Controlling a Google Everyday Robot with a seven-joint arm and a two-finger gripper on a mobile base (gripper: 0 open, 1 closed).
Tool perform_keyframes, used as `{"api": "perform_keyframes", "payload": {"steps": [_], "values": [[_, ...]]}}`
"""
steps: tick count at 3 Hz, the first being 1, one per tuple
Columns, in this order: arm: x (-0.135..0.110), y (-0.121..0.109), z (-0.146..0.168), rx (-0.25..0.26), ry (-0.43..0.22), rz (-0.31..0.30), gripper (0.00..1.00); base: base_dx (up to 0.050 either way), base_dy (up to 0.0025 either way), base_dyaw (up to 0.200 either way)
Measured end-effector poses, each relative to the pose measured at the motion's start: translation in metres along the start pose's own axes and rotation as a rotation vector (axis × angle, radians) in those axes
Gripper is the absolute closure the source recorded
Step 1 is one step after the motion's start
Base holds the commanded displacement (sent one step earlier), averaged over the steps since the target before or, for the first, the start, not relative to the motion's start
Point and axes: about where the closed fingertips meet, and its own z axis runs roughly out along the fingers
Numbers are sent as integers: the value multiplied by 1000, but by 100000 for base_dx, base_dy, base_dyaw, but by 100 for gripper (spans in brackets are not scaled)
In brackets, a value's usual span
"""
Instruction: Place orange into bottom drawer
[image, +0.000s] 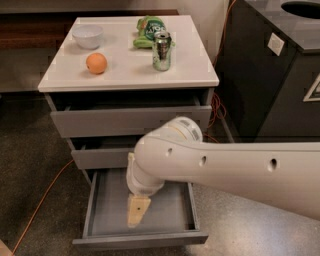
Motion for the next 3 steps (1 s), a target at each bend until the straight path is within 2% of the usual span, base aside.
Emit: {"api": "perform_keyframes", "payload": {"steps": [1, 2, 3], "values": [[-5, 5, -33, 11, 52, -9, 0, 0, 0, 0], [-5, 5, -33, 11, 52, -9, 0, 0, 0, 0], [0, -8, -47, 16, 4, 35, 0, 0, 0, 0]]}}
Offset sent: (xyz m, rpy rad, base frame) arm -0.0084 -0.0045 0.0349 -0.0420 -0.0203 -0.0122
